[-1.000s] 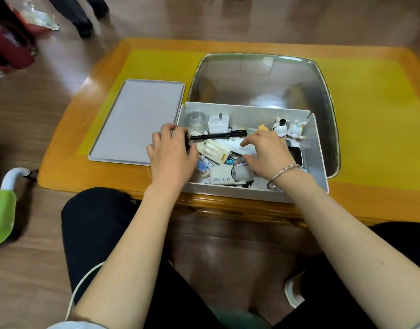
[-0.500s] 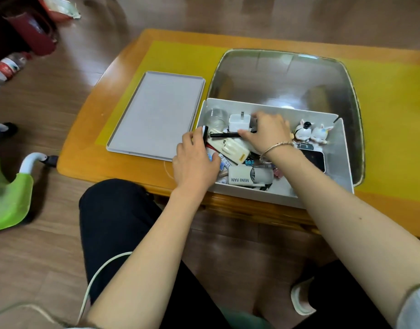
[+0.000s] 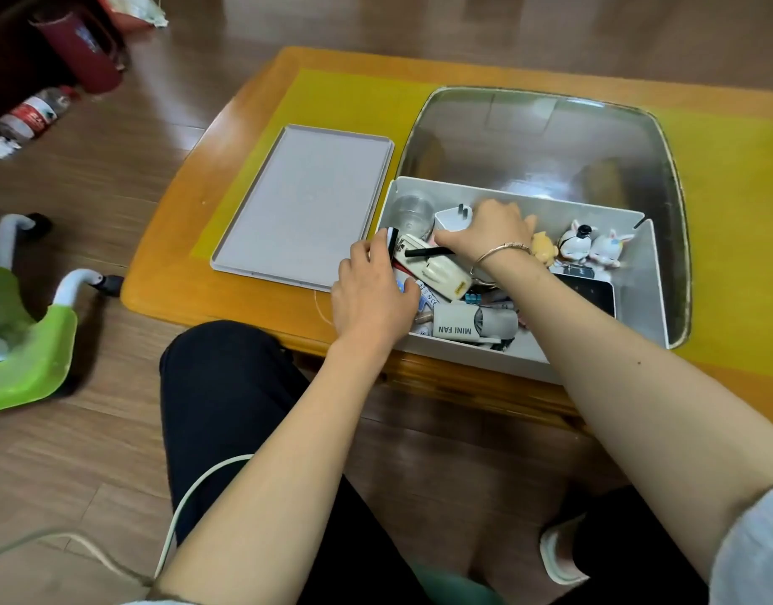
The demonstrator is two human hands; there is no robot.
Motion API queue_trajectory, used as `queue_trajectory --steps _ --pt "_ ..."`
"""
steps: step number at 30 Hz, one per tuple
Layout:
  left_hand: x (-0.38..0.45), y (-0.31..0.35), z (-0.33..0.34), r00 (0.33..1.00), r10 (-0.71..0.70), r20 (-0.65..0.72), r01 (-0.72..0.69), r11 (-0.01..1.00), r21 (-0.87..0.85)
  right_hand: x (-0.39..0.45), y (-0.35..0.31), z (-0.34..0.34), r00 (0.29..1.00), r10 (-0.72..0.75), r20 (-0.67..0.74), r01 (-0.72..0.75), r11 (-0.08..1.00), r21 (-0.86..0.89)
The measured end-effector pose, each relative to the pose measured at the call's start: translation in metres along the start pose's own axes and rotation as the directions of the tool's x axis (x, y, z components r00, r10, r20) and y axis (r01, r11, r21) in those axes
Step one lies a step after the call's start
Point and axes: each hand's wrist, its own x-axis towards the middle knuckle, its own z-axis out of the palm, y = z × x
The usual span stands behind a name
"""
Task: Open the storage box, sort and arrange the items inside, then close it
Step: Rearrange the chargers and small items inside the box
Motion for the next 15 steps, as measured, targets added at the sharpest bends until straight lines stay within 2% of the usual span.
queue_trajectory --steps 4,9,12,15 --pt "0.000 0.000 -0.001 1.000 0.012 -0.017 -0.012 1.000 -0.011 -0.009 0.014 -0.005 0.990 -0.130 -0.052 0.137 0.978 0.158" --pt "0.000 0.000 -0.001 0.999 0.028 -0.034 -0.029 0.999 -0.028 -0.036 0.035 -0.017 0.944 -0.310 -0.115 0.330 0.868 0.372" --pt "-0.002 0.001 -0.001 0.991 0.076 -0.111 -0.074 0.997 0.019 -0.052 0.049 -0.024 0.899 -0.403 -0.171 0.438 0.834 0.334" --pt "-0.008 0.001 -0.004 0.957 0.171 -0.233 -0.160 0.985 0.067 -0.063 0.061 -0.033 0.897 -0.401 -0.186 0.439 0.854 0.280"
